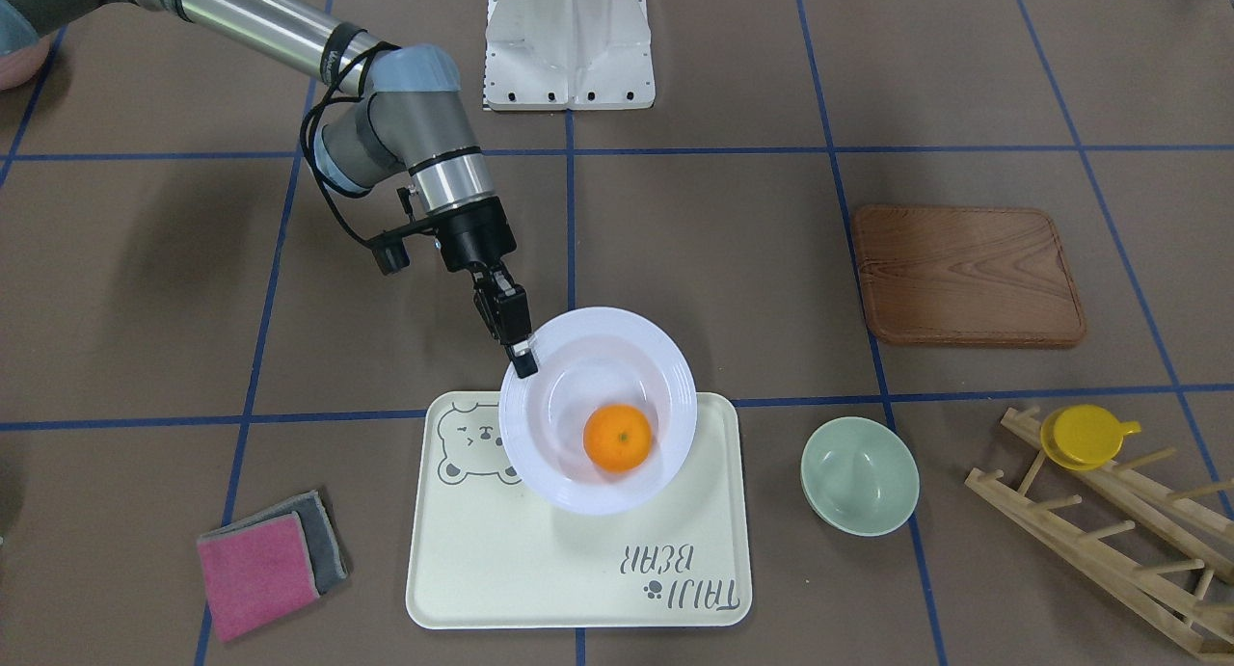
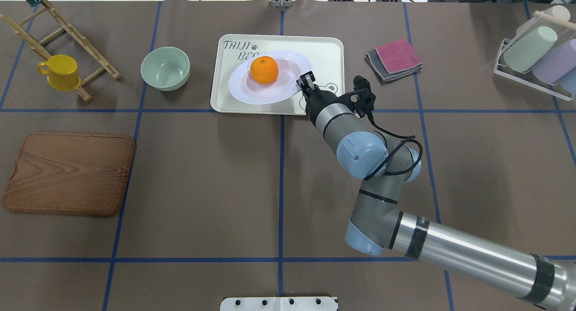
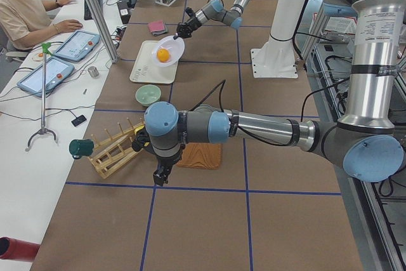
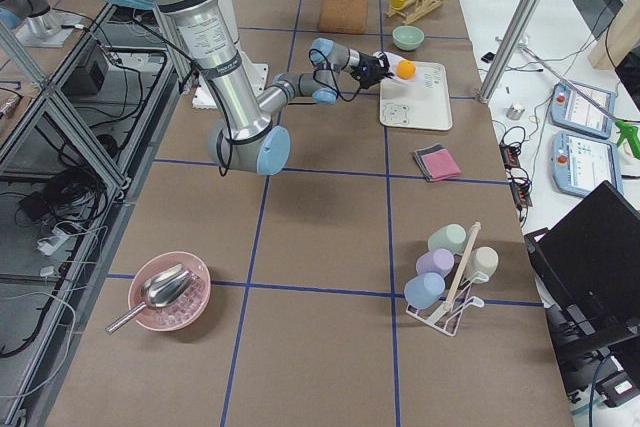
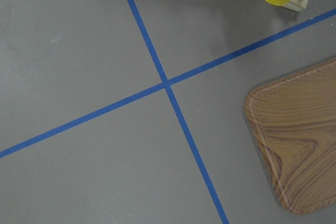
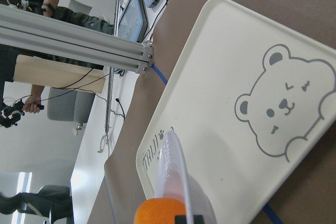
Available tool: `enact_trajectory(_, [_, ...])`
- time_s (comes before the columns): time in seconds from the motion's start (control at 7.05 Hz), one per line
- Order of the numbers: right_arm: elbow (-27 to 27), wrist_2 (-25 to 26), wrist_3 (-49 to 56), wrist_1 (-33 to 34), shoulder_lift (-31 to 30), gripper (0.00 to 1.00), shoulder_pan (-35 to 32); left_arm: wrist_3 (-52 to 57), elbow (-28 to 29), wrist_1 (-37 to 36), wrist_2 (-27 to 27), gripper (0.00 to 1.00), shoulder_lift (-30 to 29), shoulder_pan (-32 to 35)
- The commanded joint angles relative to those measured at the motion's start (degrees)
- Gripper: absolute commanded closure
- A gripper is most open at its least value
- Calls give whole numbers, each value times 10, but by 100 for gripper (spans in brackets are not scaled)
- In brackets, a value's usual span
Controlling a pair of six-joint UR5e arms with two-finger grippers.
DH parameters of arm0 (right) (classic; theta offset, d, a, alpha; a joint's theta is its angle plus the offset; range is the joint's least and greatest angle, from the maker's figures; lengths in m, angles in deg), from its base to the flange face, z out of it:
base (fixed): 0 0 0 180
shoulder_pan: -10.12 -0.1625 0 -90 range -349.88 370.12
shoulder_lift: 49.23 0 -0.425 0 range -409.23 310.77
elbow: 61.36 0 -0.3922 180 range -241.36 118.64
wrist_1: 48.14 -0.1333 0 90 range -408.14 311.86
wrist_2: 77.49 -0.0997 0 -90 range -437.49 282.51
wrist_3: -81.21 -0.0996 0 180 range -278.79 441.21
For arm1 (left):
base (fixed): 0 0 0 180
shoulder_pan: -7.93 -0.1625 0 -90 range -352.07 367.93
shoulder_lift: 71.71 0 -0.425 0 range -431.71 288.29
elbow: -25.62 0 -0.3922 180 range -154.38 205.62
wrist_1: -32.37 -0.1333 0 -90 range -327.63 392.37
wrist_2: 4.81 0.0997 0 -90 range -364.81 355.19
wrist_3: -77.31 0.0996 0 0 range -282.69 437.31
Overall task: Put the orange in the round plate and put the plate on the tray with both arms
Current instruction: 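Slide the plate with the orange onto the cream bear tray, then push the plate to center it on the tray with the right gripper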
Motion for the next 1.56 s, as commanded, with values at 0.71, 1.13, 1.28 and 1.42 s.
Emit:
enact_trajectory(0.71, [-94, -1, 22, -1, 40, 30, 5, -1, -7, 0, 0, 0, 0, -1])
enact_trajectory(1.13, [-2, -106, 185, 4, -11, 0, -10, -1, -5, 0, 0, 0, 0, -1])
enact_trajectory(1.28, [35, -155, 242, 23, -38, 0, -31, -1, -5, 0, 0, 0, 1, -1])
enact_trajectory(1.42, [82, -223, 294, 108, -51, 0, -59, -1, -5, 0, 0, 0, 1, -1])
